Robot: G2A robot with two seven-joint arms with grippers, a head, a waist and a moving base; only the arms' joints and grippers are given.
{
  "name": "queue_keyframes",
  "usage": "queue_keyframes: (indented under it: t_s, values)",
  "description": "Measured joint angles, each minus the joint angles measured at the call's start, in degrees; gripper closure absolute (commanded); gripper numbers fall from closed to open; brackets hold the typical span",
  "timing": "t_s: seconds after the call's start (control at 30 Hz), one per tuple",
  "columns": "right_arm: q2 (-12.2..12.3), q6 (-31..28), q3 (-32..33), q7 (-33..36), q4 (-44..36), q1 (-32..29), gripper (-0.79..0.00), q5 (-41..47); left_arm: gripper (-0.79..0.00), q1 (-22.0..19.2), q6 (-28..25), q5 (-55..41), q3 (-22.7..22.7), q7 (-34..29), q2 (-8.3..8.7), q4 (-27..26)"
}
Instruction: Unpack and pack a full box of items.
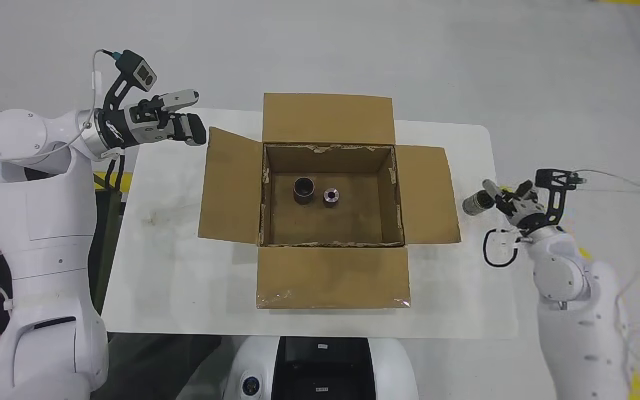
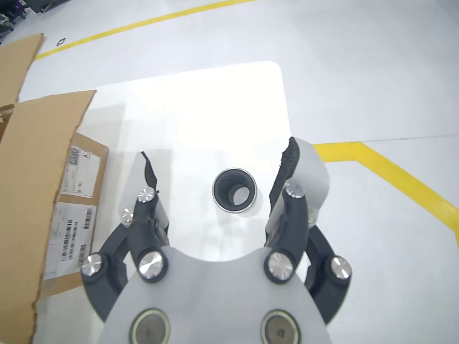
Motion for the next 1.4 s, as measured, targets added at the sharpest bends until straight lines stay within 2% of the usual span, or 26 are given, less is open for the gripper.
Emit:
queue_keyframes:
  t_s: [0.27,0.77,1.03,1.1,1.13,1.2,1.4]
  values:
    - [0.09,0.50,-1.79,0.24,6.25,2.95,-0.686,-0.26,-0.785,0.00,0.00,0.00,0.00,0.00,0.00,0.00]
    - [0.09,2.56,-6.10,0.65,9.24,4.67,-0.751,-4.24,-0.785,0.00,0.00,0.00,0.00,0.00,0.00,0.00]
    - [0.10,2.04,-7.89,1.22,10.42,5.63,-0.730,-4.93,-0.785,0.00,0.00,0.00,0.00,0.00,0.00,0.00]
    - [0.10,2.50,-8.29,1.32,10.66,5.99,-0.677,-5.55,-0.785,0.00,0.00,0.00,0.00,0.00,0.00,0.00]
    - [0.11,2.70,-8.45,1.37,10.74,6.13,-0.594,-5.79,-0.785,0.00,0.00,0.00,0.00,0.00,0.00,0.00]
    - [0.14,3.09,-8.74,1.59,10.91,6.38,-0.376,-6.44,-0.785,0.00,0.00,0.00,0.00,0.00,0.00,0.00]
    - [0.29,3.38,-9.19,2.30,11.21,6.64,-0.234,-7.58,-0.785,0.00,0.00,0.00,0.00,0.00,0.00,0.00]
